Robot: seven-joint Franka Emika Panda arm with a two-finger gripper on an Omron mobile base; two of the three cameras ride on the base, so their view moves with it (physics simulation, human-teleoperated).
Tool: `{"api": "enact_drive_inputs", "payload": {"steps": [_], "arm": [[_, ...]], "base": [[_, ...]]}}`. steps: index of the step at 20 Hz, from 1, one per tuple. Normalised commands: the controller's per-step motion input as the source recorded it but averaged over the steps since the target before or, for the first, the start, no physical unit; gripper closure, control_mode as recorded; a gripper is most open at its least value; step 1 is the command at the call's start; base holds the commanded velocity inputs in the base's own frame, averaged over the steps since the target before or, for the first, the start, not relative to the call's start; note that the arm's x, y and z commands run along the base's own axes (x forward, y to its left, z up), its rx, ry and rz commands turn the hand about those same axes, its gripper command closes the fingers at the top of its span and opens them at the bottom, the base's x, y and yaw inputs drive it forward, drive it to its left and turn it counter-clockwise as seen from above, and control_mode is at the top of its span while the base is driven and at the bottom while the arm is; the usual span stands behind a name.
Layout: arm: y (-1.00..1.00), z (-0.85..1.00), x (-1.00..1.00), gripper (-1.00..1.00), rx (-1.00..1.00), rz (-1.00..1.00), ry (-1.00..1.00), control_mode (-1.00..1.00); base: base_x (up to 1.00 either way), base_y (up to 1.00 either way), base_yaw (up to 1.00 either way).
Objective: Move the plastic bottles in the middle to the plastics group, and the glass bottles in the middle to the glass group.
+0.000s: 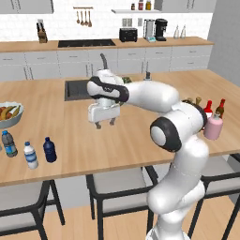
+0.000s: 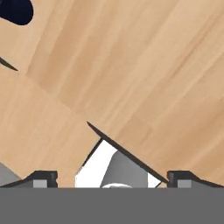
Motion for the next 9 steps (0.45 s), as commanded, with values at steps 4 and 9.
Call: {"api": "enact_drive_inputs", "payload": {"steps": [4,9], "arm": [[-0.85,0.15,-0.03,-1.0,-0.04,-0.28,0.0,-1.0],[-0.83,0.07,-0.31,-1.0,-0.07,-0.3,-0.01,-1.0]], "base": [[0.0,0.0,0.0],[0.0,0.0,0.0]]}}
